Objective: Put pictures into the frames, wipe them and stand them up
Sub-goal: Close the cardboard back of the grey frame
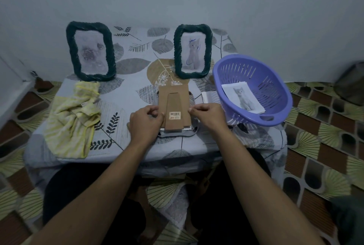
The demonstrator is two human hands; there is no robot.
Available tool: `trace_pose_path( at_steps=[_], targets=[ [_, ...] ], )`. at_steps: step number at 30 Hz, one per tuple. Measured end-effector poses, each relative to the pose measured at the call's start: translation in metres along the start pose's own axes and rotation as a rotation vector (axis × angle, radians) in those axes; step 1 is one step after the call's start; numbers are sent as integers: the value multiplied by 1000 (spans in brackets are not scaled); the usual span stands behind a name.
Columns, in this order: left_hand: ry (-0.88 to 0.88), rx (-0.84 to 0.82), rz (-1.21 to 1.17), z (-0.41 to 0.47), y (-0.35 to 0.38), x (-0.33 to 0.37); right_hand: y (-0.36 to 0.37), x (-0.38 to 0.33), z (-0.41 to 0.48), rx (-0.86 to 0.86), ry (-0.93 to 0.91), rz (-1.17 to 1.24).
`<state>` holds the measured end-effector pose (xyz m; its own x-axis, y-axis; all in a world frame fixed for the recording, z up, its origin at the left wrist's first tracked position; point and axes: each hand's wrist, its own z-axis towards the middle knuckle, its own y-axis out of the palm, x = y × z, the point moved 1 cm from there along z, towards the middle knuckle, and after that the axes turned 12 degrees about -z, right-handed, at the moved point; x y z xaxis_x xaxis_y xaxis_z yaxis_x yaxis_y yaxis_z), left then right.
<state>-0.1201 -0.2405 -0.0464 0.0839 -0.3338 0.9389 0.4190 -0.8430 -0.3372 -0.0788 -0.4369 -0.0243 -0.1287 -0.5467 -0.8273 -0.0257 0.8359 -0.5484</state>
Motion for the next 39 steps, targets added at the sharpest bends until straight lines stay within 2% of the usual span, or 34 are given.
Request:
trace_pose_path(
  at_steps=[18,28,34,39],
  targets=[
    [20,-5,103,-7,2,1,0,6,-3,38,-35,-320],
    [-67,-82,169,-4,-1,7,2,7,-2,21,-29,-342],
    [-108,-158,307,2,0,13,4,7,1,1,-2,-325],
    [-169,-147,267,7,1,13,4,8,3,-30,5,-321]
  ],
)
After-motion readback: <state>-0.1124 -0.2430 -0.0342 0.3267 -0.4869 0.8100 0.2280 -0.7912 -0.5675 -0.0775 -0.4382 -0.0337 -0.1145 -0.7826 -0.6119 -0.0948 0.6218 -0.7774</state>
